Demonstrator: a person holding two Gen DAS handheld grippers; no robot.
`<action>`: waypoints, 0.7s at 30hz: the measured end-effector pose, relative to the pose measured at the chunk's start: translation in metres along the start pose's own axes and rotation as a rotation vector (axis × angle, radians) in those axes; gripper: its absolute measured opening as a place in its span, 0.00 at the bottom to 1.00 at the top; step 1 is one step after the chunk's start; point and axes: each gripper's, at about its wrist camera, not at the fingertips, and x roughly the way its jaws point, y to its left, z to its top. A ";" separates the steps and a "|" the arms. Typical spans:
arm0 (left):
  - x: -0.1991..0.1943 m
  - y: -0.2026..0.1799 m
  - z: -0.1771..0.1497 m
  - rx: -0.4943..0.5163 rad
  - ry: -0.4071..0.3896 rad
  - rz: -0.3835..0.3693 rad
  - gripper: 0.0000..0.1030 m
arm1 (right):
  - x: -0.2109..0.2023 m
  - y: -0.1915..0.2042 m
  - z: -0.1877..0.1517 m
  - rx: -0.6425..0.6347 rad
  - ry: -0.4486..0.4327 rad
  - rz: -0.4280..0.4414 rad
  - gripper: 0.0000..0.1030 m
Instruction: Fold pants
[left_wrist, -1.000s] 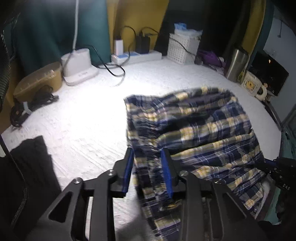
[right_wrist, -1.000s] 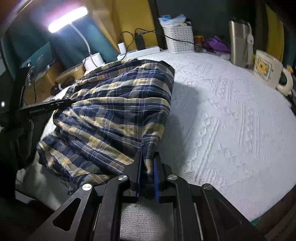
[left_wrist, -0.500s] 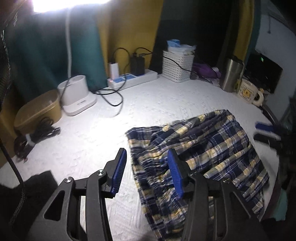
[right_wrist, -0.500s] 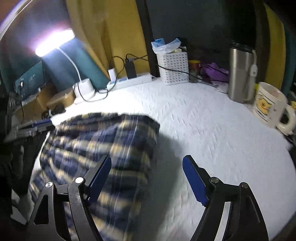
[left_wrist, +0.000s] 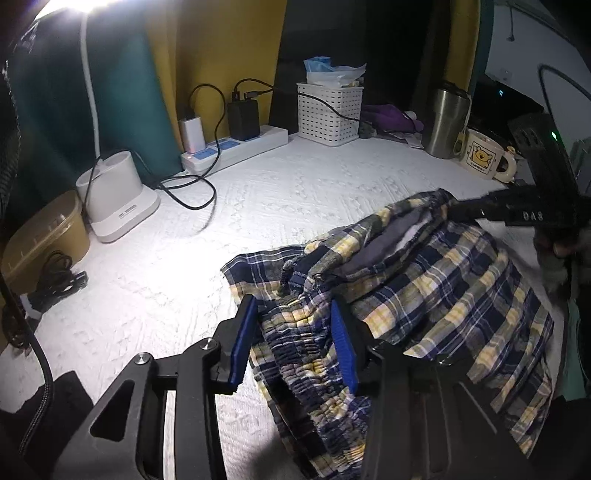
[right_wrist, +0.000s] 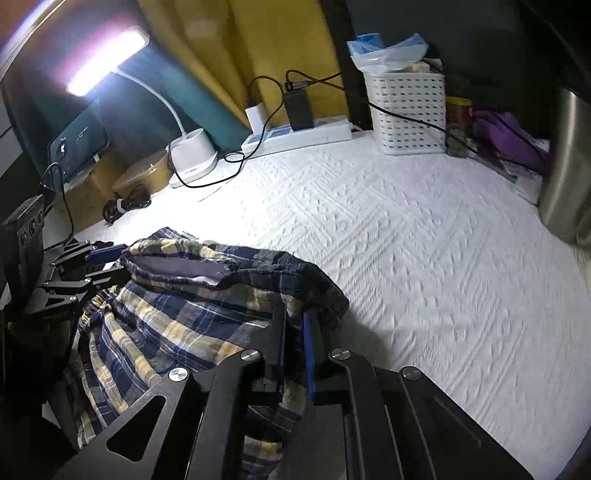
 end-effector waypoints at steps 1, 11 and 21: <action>0.001 0.000 0.000 0.003 -0.001 -0.005 0.37 | 0.001 -0.001 0.003 0.004 -0.001 0.004 0.08; 0.018 0.019 -0.002 -0.101 0.031 -0.016 0.37 | 0.037 -0.007 0.028 0.014 0.010 -0.037 0.08; 0.018 0.034 0.002 -0.229 0.040 -0.026 0.40 | 0.037 -0.003 0.027 0.015 -0.005 -0.081 0.08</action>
